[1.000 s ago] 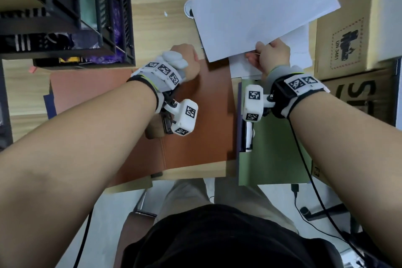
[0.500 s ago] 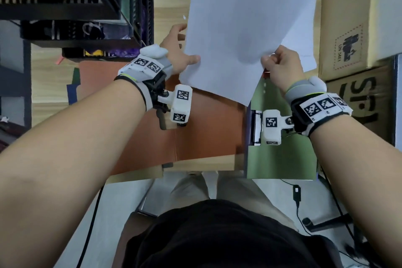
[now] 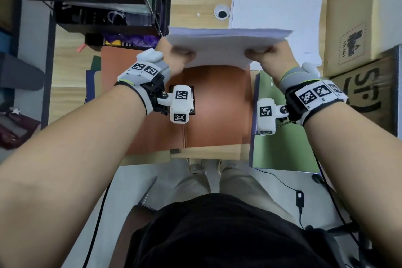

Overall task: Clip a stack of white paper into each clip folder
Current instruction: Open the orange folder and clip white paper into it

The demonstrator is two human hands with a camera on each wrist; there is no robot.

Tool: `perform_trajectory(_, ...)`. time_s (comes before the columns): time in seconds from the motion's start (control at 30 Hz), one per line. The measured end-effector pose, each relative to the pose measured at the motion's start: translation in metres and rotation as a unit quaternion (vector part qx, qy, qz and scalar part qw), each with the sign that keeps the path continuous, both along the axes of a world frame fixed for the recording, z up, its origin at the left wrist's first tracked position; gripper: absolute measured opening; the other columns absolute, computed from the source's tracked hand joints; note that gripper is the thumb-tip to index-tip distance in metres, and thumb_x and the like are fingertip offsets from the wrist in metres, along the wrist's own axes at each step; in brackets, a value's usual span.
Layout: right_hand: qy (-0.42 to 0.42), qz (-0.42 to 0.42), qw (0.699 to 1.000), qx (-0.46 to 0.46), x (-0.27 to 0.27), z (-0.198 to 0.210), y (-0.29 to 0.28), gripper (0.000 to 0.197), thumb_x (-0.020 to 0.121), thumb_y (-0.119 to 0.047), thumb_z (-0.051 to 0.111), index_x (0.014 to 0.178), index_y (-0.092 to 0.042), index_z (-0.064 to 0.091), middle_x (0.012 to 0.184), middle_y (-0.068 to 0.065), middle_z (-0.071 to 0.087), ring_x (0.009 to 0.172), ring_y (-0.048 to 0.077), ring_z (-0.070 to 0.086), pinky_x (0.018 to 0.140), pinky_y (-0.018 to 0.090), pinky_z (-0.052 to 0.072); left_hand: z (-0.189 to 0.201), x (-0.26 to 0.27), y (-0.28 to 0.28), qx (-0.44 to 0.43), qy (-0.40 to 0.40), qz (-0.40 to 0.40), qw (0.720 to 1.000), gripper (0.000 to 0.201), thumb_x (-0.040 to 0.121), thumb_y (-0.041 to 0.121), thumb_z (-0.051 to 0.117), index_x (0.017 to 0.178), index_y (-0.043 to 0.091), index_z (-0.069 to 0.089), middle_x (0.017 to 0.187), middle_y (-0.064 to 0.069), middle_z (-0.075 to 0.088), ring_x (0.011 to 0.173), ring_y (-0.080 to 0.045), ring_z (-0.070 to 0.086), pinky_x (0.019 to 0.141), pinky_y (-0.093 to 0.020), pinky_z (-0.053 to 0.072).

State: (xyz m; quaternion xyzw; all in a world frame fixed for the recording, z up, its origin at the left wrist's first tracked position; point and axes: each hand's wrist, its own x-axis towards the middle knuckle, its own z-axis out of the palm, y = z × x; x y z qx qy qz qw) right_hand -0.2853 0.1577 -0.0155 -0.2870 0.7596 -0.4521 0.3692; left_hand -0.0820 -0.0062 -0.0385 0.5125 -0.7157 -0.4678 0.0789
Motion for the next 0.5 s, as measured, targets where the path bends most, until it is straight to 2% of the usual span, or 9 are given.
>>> perform_trajectory(0.07,-0.008,0.005,1.000,0.004,0.005,0.001,0.001,0.026,0.082,-0.011,0.074,0.106,-0.018,0.069,0.104,0.001,0.073,0.092,0.009,0.068,0.088,0.028,0.054,0.007,0.006,0.004,0.001,0.006,-0.010,1.000,0.045,0.078,0.030,0.074,0.113,0.004,0.065,0.109,-0.015,0.070,0.102,-0.030,0.066,0.092,-0.042,0.053)
perform_trajectory(0.1,-0.015,0.002,1.000,0.000,0.006,0.002,0.001,0.026,0.083,-0.013,0.073,0.108,-0.018,0.070,0.105,-0.001,0.073,0.095,0.009,0.069,0.090,0.028,0.054,0.008,0.007,0.005,0.000,0.021,-0.008,1.000,0.044,0.077,0.030,0.075,0.112,0.004,0.066,0.108,-0.014,0.071,0.100,-0.027,0.066,0.093,-0.045,0.053)
perform_trajectory(0.17,-0.025,-0.003,1.000,-0.013,0.008,0.004,-0.002,0.025,0.086,-0.017,0.071,0.111,-0.017,0.070,0.108,-0.002,0.073,0.100,0.010,0.069,0.093,0.029,0.054,0.012,0.007,0.008,0.008,0.049,0.023,0.998,0.040,0.079,0.027,0.078,0.113,0.008,0.069,0.106,-0.004,0.072,0.095,-0.017,0.066,0.091,-0.035,0.054)
perform_trajectory(0.23,-0.021,-0.005,1.000,-0.021,0.008,0.005,-0.004,0.023,0.088,-0.019,0.069,0.110,-0.016,0.071,0.108,-0.001,0.073,0.101,0.011,0.070,0.094,0.032,0.055,0.012,0.008,0.008,0.004,0.045,0.044,0.998,0.043,0.078,0.032,0.080,0.114,0.011,0.069,0.107,0.001,0.071,0.096,-0.014,0.067,0.091,-0.030,0.053)
perform_trajectory(0.33,-0.016,-0.002,1.000,-0.006,0.008,-0.002,-0.004,0.025,0.088,-0.017,0.069,0.113,-0.013,0.071,0.109,0.000,0.073,0.100,0.013,0.070,0.095,0.033,0.055,0.009,0.011,0.008,0.008,0.000,0.047,0.999,0.059,0.069,0.044,0.081,0.117,0.011,0.068,0.115,-0.004,0.071,0.101,-0.020,0.068,0.095,-0.038,0.053)
perform_trajectory(0.43,-0.015,0.008,0.999,0.037,0.008,-0.012,0.001,0.026,0.089,-0.011,0.068,0.114,-0.011,0.070,0.108,0.002,0.072,0.102,0.018,0.070,0.096,0.035,0.054,0.003,0.015,0.012,0.017,-0.029,0.005,0.999,0.046,0.076,0.031,0.080,0.116,0.011,0.069,0.115,-0.005,0.071,0.101,-0.021,0.068,0.095,-0.041,0.053)
perform_trajectory(0.5,-0.018,0.012,0.999,0.049,0.008,-0.016,0.003,0.026,0.088,-0.010,0.069,0.114,-0.011,0.070,0.108,0.002,0.073,0.101,0.018,0.070,0.096,0.035,0.054,-0.002,0.017,0.015,0.017,-0.027,-0.010,0.999,0.039,0.080,0.026,0.079,0.114,0.010,0.069,0.113,-0.006,0.071,0.099,-0.020,0.068,0.094,-0.038,0.053)
